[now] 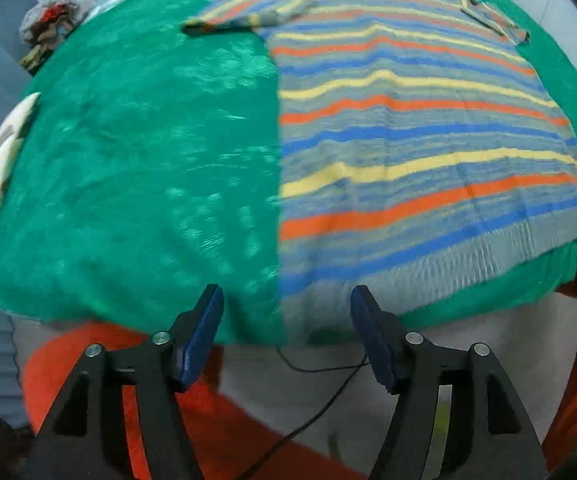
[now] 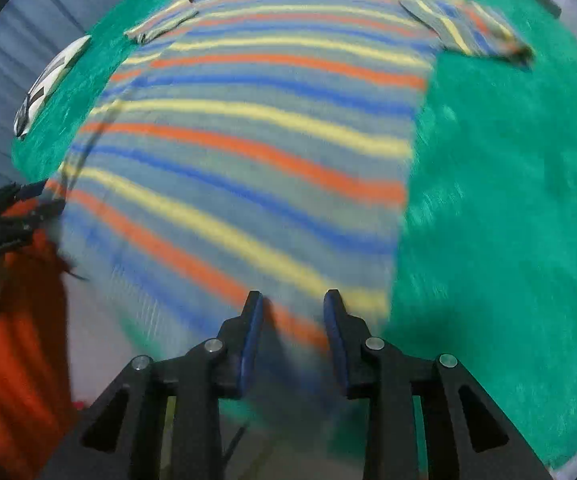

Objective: Fold small clothes

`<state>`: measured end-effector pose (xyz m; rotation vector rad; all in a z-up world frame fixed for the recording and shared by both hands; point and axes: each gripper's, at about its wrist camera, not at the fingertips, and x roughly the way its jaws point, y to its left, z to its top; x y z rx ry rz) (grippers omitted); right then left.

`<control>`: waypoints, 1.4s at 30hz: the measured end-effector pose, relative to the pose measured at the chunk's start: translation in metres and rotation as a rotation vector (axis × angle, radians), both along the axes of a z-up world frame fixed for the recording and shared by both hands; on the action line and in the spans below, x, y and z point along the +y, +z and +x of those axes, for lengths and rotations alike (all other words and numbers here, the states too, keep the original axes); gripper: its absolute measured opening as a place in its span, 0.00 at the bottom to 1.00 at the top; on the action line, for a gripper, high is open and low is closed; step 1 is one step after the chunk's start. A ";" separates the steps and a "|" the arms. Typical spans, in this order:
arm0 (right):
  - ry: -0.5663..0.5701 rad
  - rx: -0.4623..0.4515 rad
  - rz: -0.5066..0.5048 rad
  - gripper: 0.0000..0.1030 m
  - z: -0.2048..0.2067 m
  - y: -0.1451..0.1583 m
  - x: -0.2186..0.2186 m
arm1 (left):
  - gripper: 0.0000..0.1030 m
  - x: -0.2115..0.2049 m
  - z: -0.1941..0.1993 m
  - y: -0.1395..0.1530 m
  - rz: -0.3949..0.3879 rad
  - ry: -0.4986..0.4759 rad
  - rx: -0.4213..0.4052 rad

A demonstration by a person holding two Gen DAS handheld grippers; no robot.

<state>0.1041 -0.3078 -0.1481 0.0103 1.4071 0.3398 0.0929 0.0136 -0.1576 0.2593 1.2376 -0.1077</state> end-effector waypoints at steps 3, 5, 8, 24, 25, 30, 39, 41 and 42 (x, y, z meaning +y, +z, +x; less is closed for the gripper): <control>-0.017 -0.163 -0.100 0.44 0.042 0.035 -0.024 | 0.70 0.001 0.010 0.025 -0.042 0.069 -0.075; -0.020 -0.257 -0.164 0.53 0.085 0.043 -0.033 | 0.71 0.007 0.018 0.039 -0.099 0.117 -0.117; 0.004 -0.292 -0.179 0.53 0.156 0.026 -0.023 | 0.74 0.006 0.024 0.050 -0.161 0.158 -0.155; -0.805 -0.352 0.017 0.05 0.154 0.017 -0.271 | 0.75 0.002 0.004 0.021 -0.133 0.169 -0.052; -0.835 -0.336 0.023 0.05 0.148 0.011 -0.284 | 0.75 -0.004 0.004 0.022 -0.133 0.157 -0.056; -0.829 -0.300 -0.012 0.03 0.141 -0.008 -0.284 | 0.75 -0.032 -0.003 0.034 -0.113 0.079 -0.080; -0.782 -0.287 -0.171 0.02 0.138 -0.011 -0.271 | 0.75 -0.033 -0.013 0.028 -0.099 0.085 -0.048; -0.765 -0.284 -0.205 0.02 0.139 -0.014 -0.268 | 0.75 -0.030 -0.012 0.026 -0.098 0.096 -0.038; -0.762 -0.283 -0.213 0.02 0.140 -0.015 -0.268 | 0.75 -0.028 -0.012 0.025 -0.097 0.102 -0.033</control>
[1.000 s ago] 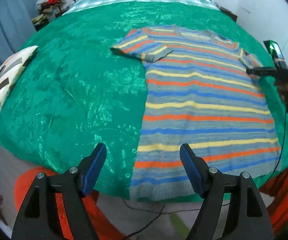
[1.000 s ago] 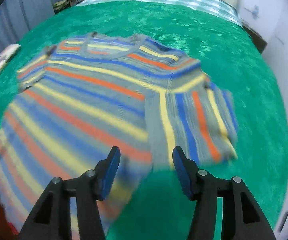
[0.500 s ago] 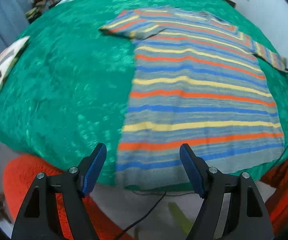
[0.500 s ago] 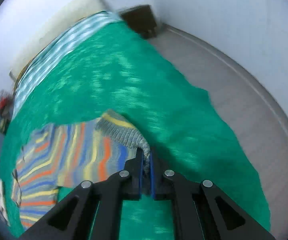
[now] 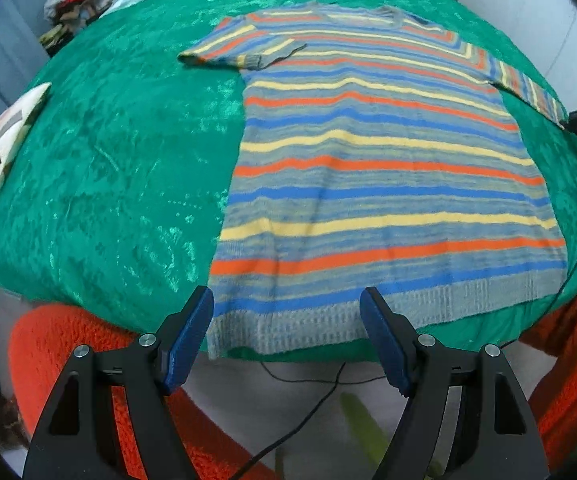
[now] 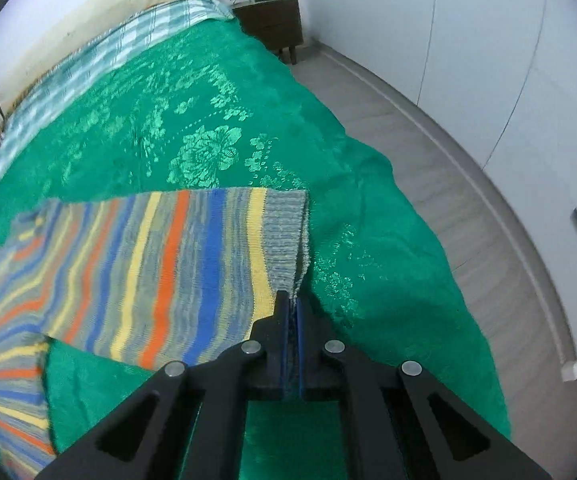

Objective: Fold small clothes

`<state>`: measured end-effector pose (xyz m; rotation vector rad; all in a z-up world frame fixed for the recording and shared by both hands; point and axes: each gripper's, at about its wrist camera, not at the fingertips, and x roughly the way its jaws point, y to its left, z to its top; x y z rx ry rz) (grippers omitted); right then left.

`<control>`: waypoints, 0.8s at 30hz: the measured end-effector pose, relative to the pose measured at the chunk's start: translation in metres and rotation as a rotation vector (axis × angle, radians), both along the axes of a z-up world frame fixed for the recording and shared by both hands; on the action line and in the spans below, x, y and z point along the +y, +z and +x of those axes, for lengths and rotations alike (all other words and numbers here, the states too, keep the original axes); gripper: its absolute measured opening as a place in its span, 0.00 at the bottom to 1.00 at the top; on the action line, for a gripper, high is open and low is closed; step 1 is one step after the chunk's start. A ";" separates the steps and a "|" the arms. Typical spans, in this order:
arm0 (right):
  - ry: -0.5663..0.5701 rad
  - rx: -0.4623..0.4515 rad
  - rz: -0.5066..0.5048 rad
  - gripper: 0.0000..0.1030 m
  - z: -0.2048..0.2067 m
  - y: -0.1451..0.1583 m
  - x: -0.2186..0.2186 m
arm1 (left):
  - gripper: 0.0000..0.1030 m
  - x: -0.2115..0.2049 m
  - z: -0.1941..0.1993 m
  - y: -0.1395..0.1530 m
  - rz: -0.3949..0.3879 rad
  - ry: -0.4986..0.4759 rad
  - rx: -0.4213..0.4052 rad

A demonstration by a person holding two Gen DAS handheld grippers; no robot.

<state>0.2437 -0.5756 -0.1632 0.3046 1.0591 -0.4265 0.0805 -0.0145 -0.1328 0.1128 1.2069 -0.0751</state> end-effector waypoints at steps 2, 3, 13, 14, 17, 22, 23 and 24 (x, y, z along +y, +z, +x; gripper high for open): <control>0.007 0.006 -0.020 0.02 0.001 -0.002 0.002 | 0.75 0.002 0.000 -0.001 0.003 0.006 0.001; 0.011 0.008 -0.027 0.02 0.001 -0.003 0.003 | 0.75 0.002 0.000 -0.001 0.007 0.007 0.000; 0.025 0.018 -0.120 0.03 -0.015 0.004 0.007 | 0.76 0.003 -0.004 -0.004 0.034 0.010 -0.004; 0.008 0.025 -0.134 0.03 -0.021 0.006 0.005 | 0.76 0.003 -0.005 -0.004 0.035 0.010 -0.007; -0.013 0.040 -0.182 0.12 -0.039 0.014 0.008 | 0.78 0.003 -0.007 -0.004 0.038 0.012 -0.015; 0.048 0.027 -0.301 0.51 -0.081 0.037 0.050 | 0.82 0.004 -0.007 0.000 0.034 0.008 -0.039; 0.069 0.024 -0.309 0.51 -0.088 0.041 0.061 | 0.82 0.003 -0.006 0.001 0.035 0.004 -0.046; 0.091 0.018 -0.313 0.51 -0.095 0.045 0.073 | 0.82 0.003 -0.005 0.002 0.034 -0.001 -0.055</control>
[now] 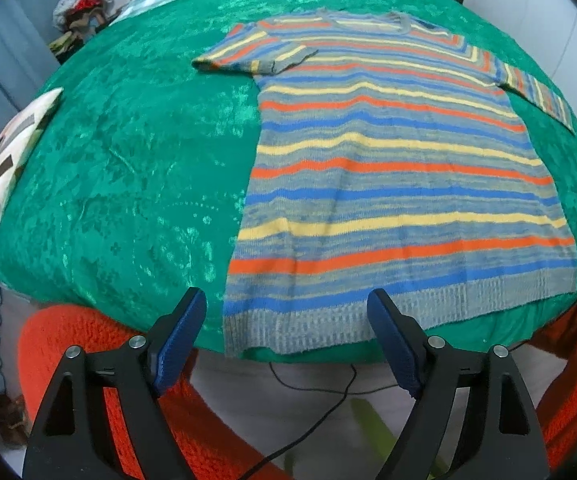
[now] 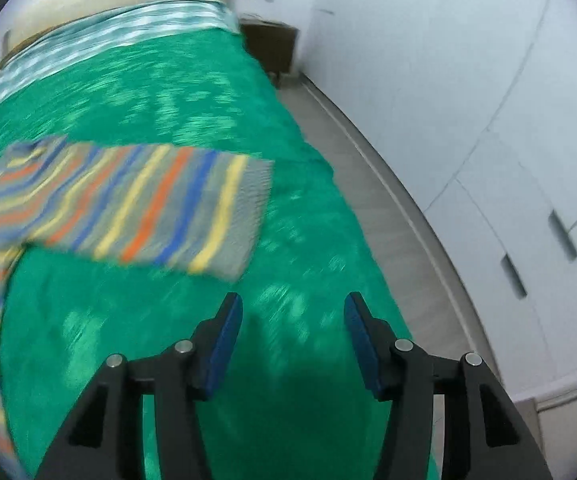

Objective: Fold small clothes

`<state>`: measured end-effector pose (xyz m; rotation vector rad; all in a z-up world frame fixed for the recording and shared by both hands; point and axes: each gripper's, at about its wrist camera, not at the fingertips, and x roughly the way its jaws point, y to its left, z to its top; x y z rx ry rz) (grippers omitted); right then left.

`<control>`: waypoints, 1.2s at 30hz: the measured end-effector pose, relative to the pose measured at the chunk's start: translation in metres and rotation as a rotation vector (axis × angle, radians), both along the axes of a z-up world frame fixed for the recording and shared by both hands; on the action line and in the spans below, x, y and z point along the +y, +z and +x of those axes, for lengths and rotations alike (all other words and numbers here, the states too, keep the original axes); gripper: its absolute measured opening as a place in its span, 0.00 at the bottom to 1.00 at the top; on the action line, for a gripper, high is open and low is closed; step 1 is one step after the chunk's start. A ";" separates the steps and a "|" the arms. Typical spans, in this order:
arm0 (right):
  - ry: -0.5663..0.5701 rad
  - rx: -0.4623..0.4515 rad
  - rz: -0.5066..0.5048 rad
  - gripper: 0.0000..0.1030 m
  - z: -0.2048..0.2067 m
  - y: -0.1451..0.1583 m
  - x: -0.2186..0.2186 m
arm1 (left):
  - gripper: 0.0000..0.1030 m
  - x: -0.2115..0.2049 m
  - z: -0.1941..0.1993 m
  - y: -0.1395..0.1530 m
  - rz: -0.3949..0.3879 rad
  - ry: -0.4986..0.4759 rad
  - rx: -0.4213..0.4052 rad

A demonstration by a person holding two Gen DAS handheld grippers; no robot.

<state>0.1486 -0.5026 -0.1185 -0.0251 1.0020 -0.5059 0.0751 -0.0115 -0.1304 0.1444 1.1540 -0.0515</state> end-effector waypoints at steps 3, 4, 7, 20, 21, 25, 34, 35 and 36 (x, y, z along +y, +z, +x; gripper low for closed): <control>0.053 -0.017 0.013 0.51 -0.022 0.012 0.038 | 0.84 -0.003 0.006 0.005 -0.008 -0.020 -0.027; 0.071 -0.022 0.019 0.52 -0.029 0.016 0.053 | 0.85 -0.005 0.009 0.006 -0.012 -0.029 -0.039; 0.116 -0.033 0.034 0.52 -0.050 0.025 0.092 | 0.85 -0.014 0.019 0.006 -0.012 -0.056 -0.063; 0.382 -0.023 0.239 0.57 -0.093 0.008 0.250 | 0.89 -0.040 0.026 -0.050 -0.022 -0.066 -0.051; 0.404 -0.012 0.233 0.58 -0.095 0.001 0.257 | 0.93 -0.040 0.025 -0.054 -0.016 -0.073 -0.064; 0.449 0.064 0.250 0.57 -0.097 -0.036 0.271 | 0.98 -0.037 0.026 -0.058 -0.027 -0.067 -0.068; 0.411 0.103 0.303 0.61 -0.097 -0.059 0.259 | 1.00 -0.034 0.027 -0.065 -0.049 -0.071 -0.060; 0.412 0.104 0.299 0.61 -0.097 -0.059 0.260 | 1.00 -0.034 0.026 -0.066 -0.046 -0.072 -0.062; 0.412 0.104 0.298 0.61 -0.096 -0.059 0.259 | 1.00 -0.034 0.026 -0.066 -0.042 -0.074 -0.063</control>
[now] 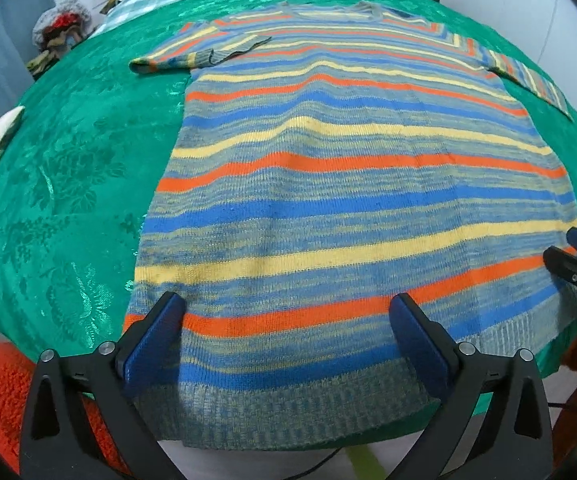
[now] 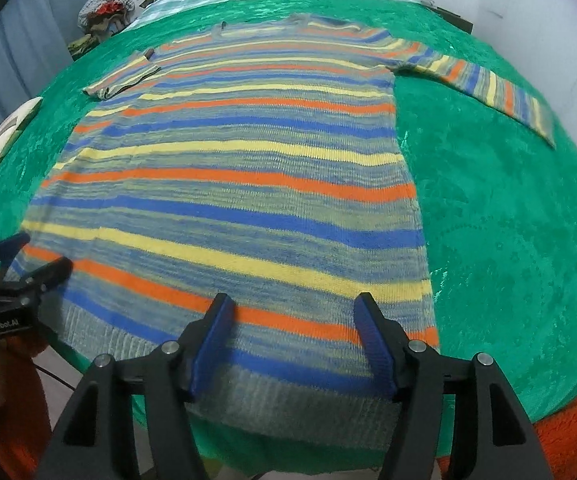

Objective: Fold small clothes

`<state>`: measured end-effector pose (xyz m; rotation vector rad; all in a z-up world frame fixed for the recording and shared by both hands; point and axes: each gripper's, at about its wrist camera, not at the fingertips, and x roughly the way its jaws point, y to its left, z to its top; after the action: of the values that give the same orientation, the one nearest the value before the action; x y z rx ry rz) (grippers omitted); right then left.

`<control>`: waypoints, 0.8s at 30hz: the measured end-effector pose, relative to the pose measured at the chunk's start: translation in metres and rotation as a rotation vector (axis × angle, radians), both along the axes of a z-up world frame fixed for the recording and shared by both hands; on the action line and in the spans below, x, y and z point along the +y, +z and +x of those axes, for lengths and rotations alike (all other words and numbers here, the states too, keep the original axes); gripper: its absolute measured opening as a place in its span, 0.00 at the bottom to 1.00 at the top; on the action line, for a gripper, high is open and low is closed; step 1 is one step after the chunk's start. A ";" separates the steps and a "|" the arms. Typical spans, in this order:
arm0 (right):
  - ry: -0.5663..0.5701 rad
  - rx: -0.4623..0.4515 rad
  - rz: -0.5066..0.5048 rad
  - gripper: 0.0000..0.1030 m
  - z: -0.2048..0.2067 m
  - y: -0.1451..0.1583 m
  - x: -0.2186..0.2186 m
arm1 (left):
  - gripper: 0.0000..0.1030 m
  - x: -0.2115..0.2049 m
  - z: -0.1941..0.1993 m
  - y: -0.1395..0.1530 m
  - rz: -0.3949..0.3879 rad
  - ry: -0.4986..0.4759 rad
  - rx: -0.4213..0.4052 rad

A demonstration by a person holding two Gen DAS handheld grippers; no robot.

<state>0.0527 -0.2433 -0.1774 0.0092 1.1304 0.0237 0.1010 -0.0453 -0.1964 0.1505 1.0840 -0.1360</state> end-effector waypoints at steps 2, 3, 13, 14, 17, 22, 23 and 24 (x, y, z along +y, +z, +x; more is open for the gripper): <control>-0.003 0.000 0.003 0.62 0.000 0.000 0.000 | 1.00 -0.001 0.000 -0.001 0.004 -0.002 -0.001; -0.003 0.001 0.006 0.62 0.000 0.000 -0.001 | 1.00 -0.001 0.000 -0.001 0.005 -0.002 -0.001; -0.001 0.003 -0.001 0.65 0.001 -0.003 0.002 | 1.00 -0.001 0.002 -0.001 0.007 0.001 0.012; -0.001 0.003 -0.001 0.65 0.001 -0.003 0.003 | 1.00 -0.001 0.002 -0.001 0.007 0.001 0.012; -0.003 0.003 0.002 0.66 0.001 -0.004 0.003 | 1.00 -0.001 0.002 -0.001 0.007 0.000 0.015; -0.005 0.004 0.004 0.67 0.001 -0.004 0.002 | 1.00 0.000 0.000 -0.001 0.004 -0.007 0.014; -0.005 0.004 0.004 0.67 0.001 -0.004 0.002 | 1.00 0.000 -0.002 -0.001 0.007 -0.010 0.012; -0.005 0.004 0.004 0.67 0.001 -0.004 0.002 | 1.00 -0.001 -0.002 -0.001 0.011 -0.014 0.010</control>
<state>0.0538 -0.2410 -0.1815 0.0158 1.1346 0.0219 0.0988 -0.0464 -0.1970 0.1674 1.0939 -0.1434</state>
